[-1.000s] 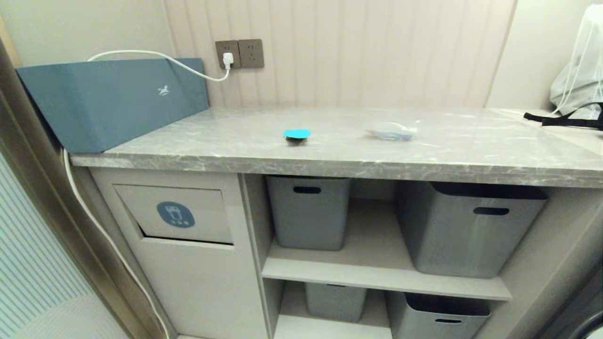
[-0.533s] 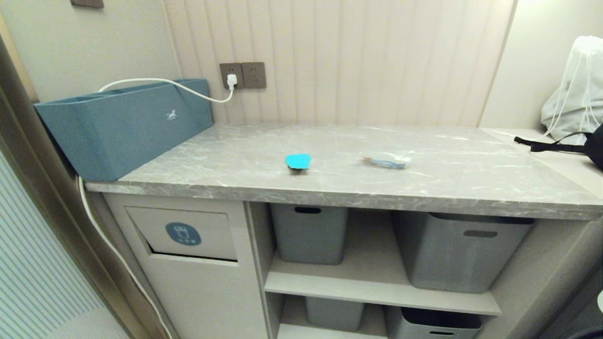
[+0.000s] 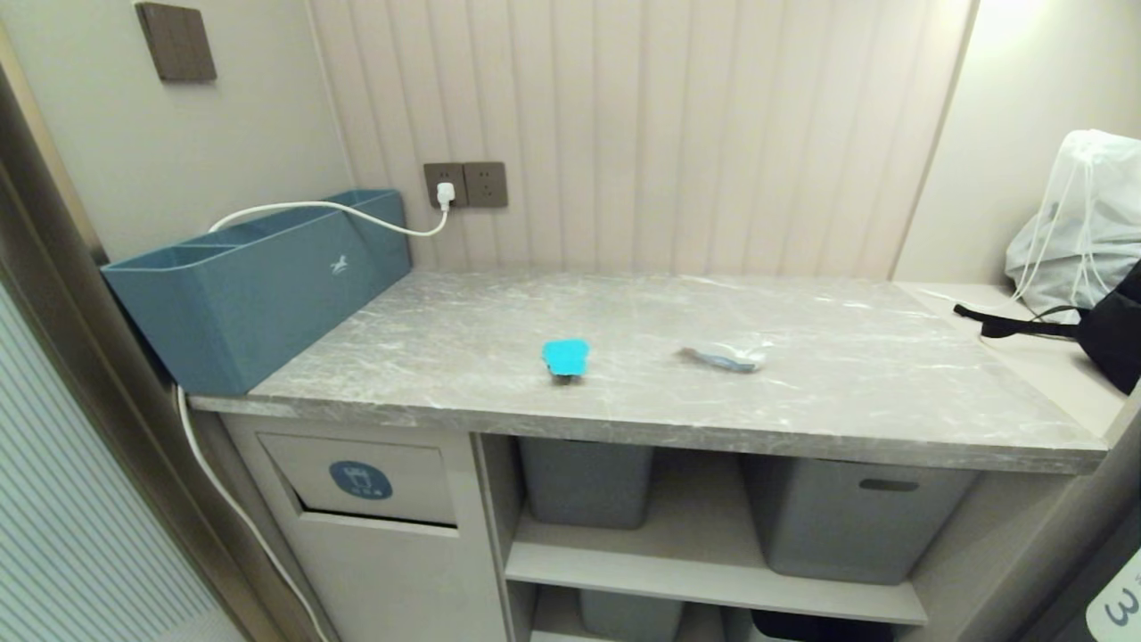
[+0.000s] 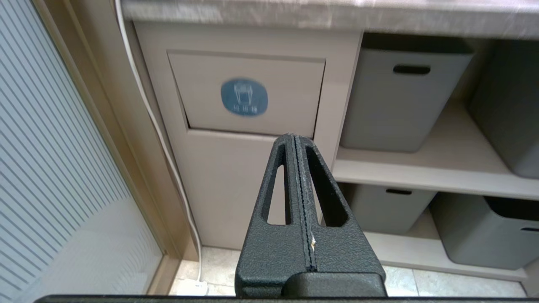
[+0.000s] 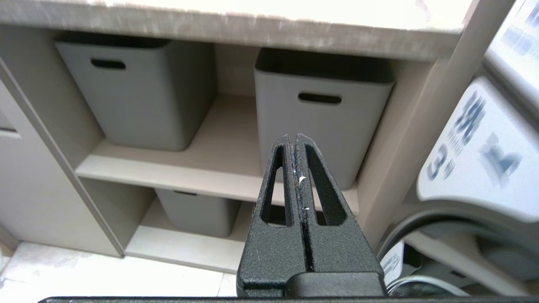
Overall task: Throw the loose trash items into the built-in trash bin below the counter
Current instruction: Pick up the garbage
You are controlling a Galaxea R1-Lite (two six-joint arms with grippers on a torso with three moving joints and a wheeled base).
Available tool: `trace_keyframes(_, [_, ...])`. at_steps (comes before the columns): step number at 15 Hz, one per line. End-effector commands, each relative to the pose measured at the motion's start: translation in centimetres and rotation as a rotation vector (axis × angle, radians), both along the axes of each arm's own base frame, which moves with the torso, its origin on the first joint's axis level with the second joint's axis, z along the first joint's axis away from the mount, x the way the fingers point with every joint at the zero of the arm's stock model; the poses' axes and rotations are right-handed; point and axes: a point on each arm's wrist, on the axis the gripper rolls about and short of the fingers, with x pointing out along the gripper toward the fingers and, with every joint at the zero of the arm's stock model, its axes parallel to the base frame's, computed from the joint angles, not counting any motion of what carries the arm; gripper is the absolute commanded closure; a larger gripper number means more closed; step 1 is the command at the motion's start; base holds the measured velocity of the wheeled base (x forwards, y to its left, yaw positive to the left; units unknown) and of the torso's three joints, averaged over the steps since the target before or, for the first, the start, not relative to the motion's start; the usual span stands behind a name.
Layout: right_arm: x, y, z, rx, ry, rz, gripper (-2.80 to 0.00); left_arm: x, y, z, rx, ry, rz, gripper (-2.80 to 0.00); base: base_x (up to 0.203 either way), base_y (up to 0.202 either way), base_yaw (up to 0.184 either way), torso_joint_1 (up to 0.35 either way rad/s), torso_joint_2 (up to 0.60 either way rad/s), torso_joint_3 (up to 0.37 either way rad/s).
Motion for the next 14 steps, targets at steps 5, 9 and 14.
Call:
trace_keyframes(5, [0.0, 0.0, 0.0, 0.008, -0.001, -0.001, 0.0, -0.1, 0.0, 0.2, 0.013, -0.014, -0.005, 0.0, 0.0, 0.0, 0.0, 0.211, -0.45, -0.243])
trace_keyframes(9, [0.0, 0.0, 0.0, 0.012, -0.001, -0.002, 0.0, 0.8, -0.1, 6.9, -0.045, -0.012, -0.044, 0.0, 0.0, 0.0, 0.0, 0.03, -0.07, -0.034])
trace_keyframes(14, [0.0, 0.0, 0.0, 0.012, -0.001, -0.002, 0.0, 12.8, -1.0, 16.2, -0.39, 0.28, -0.208, 0.0, 0.0, 0.0, 0.0, 0.0, 0.0, 0.0])
